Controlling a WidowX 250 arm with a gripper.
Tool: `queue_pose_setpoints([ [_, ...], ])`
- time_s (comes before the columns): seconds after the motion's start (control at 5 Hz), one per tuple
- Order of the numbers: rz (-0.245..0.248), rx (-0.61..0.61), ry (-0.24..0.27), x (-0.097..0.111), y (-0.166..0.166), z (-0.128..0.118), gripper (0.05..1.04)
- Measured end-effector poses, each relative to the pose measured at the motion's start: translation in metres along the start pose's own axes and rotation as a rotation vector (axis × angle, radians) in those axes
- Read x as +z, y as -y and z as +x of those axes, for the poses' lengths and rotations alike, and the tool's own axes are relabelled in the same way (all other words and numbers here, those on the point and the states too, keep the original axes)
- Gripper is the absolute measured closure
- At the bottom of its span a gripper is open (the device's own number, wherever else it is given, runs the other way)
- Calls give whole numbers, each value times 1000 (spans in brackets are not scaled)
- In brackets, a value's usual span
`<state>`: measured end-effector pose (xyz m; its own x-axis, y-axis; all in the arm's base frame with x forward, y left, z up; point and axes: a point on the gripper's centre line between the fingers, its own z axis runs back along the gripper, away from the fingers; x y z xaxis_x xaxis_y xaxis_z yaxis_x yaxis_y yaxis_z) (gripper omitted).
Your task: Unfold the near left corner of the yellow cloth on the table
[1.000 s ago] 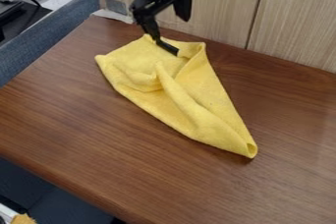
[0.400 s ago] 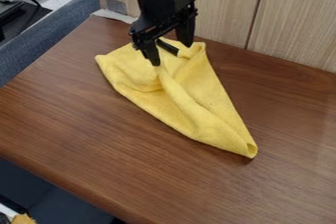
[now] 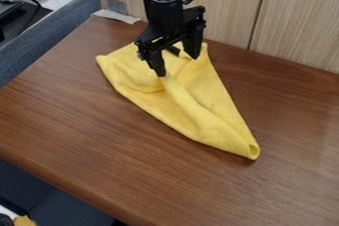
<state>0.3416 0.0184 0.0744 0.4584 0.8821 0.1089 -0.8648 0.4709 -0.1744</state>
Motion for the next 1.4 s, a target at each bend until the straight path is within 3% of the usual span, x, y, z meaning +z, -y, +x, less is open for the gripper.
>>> queue_pose_setpoints([
  [0.4, 18, 30, 19, -8, -8, -1, 705],
  [0.6, 28, 28, 19, -10, -11, -2, 937],
  [0.8, 45, 28, 8, -15, -15, -3, 1026],
  [1.0, 42, 23, -1, -15, -17, -4, 1032],
  [1.4, -46, 17, 7, 20, -24, -12, 1032],
])
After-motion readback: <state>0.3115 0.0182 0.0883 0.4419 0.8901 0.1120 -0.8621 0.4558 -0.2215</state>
